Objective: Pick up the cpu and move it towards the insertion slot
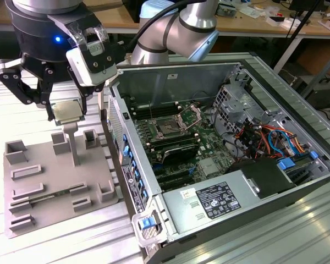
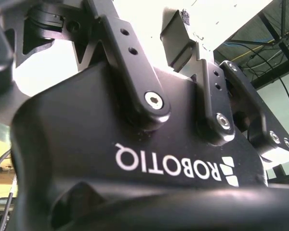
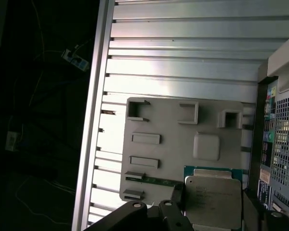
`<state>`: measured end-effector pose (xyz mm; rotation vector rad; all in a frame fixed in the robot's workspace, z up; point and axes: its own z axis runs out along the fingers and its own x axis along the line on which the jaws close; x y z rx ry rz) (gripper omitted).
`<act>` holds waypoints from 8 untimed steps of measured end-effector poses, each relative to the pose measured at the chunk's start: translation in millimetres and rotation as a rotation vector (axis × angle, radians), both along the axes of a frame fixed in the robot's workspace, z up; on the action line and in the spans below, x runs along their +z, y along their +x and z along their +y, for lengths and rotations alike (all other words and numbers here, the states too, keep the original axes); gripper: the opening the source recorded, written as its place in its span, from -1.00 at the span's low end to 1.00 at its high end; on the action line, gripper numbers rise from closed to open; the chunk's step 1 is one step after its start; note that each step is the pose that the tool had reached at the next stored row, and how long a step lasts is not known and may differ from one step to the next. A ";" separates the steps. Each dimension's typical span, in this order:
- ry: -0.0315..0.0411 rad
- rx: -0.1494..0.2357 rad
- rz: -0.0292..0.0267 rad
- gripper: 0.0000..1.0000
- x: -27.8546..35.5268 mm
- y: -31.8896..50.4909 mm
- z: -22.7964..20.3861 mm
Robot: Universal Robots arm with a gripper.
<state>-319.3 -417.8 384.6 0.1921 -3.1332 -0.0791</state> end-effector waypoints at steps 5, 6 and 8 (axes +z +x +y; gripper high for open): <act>0.0000 0.000 0.0000 0.09 0.0 5.2 0.0; 0.0000 0.000 0.0000 0.09 0.0 5.8 0.0; 0.0000 0.000 0.0000 0.09 0.0 7.5 0.0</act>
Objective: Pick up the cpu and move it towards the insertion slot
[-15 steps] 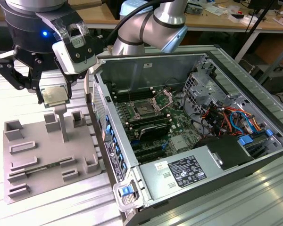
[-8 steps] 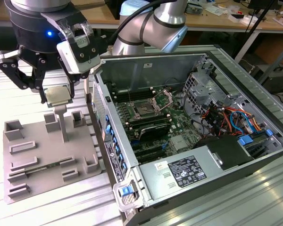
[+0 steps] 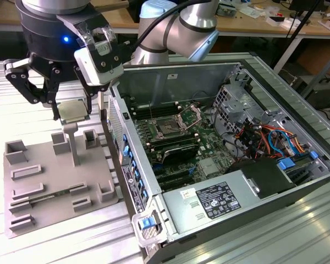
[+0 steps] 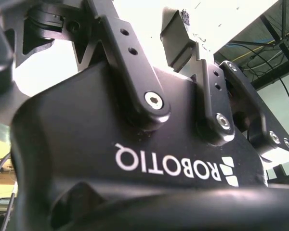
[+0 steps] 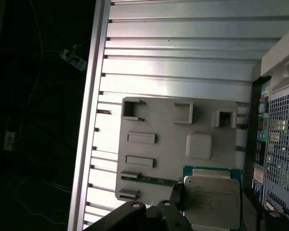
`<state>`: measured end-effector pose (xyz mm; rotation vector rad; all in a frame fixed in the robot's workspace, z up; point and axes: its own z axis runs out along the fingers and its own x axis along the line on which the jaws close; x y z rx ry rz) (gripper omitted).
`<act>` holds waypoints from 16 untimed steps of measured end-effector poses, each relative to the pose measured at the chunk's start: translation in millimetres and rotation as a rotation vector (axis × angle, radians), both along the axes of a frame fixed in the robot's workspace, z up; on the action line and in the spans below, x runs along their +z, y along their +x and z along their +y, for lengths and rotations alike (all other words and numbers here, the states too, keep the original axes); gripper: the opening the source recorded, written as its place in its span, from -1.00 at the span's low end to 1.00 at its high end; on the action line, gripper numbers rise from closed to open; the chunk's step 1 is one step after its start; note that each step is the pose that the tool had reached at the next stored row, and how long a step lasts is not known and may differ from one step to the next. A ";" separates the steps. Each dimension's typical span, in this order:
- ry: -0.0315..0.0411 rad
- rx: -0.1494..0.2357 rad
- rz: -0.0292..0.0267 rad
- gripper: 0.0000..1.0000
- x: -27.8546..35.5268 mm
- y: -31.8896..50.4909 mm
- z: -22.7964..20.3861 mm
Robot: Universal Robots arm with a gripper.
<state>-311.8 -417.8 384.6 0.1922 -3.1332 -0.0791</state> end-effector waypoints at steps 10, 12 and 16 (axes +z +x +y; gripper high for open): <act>0.0000 0.000 0.0000 0.09 -0.8 8.7 0.0; 0.0000 0.000 0.0000 0.09 -1.1 10.8 0.0; -0.0001 0.000 0.0000 0.09 -1.2 15.7 0.0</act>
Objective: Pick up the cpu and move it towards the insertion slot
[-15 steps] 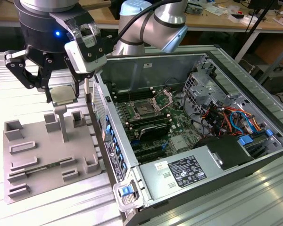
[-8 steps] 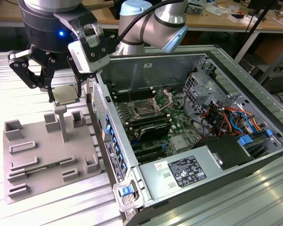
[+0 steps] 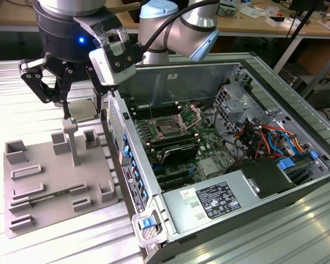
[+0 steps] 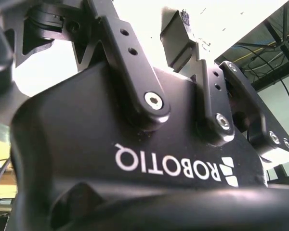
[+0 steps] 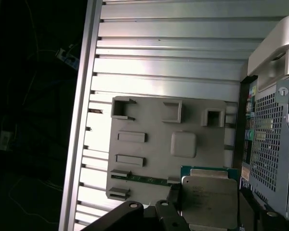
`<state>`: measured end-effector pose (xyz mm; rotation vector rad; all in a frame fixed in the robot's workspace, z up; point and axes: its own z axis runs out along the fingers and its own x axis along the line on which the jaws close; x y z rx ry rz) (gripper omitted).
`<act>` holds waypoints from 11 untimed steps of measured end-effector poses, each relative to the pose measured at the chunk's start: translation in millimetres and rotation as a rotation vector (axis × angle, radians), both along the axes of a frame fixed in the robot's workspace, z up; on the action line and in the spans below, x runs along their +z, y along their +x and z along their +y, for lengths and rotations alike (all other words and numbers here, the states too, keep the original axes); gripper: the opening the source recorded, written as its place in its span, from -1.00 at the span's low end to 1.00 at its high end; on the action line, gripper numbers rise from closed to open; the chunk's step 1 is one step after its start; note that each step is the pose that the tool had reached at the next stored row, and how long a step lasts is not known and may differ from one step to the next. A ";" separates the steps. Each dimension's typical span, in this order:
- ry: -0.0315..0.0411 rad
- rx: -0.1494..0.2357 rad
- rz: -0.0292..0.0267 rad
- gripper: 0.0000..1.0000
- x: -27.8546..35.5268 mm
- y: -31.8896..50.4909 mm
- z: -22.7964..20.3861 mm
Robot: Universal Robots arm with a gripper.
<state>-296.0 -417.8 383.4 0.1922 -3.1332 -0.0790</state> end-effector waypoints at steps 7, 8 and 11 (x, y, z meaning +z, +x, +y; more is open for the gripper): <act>0.0000 0.000 0.0001 0.09 -0.1 6.6 0.0; 0.0000 0.000 0.0000 0.09 -0.1 8.2 0.0; 0.0001 0.000 0.0000 0.09 -0.1 10.8 0.0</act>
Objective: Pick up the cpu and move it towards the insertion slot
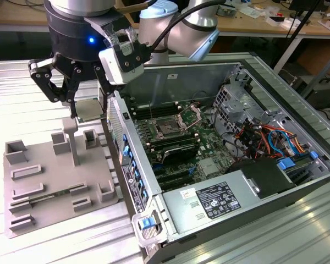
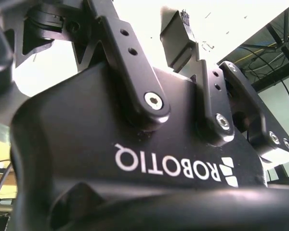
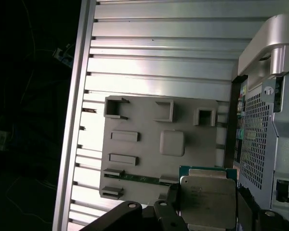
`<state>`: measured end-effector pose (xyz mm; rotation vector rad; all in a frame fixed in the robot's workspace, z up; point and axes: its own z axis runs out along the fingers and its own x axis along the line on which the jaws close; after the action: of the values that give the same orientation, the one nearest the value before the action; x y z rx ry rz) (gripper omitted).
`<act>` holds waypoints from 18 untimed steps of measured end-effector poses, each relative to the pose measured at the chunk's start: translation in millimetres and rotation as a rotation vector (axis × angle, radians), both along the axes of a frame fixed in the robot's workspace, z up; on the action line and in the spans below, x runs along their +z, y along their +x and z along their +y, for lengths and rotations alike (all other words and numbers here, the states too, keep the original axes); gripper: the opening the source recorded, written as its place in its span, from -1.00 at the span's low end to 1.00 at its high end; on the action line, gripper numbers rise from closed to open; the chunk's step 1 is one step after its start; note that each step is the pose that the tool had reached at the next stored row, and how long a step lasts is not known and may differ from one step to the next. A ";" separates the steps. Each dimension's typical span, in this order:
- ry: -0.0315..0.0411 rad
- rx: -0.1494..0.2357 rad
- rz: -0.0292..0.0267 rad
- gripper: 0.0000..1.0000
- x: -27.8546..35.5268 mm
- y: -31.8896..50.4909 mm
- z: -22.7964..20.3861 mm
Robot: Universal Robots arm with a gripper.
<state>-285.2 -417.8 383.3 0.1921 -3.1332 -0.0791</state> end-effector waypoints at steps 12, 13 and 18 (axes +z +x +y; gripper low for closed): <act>0.0000 0.000 0.0000 0.09 -0.1 7.9 0.0; 0.0000 0.000 0.0000 0.09 0.0 8.5 0.0; 0.0000 0.000 0.0001 0.09 -0.1 12.1 0.0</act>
<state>-273.1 -417.8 383.3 0.1922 -3.1332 -0.0791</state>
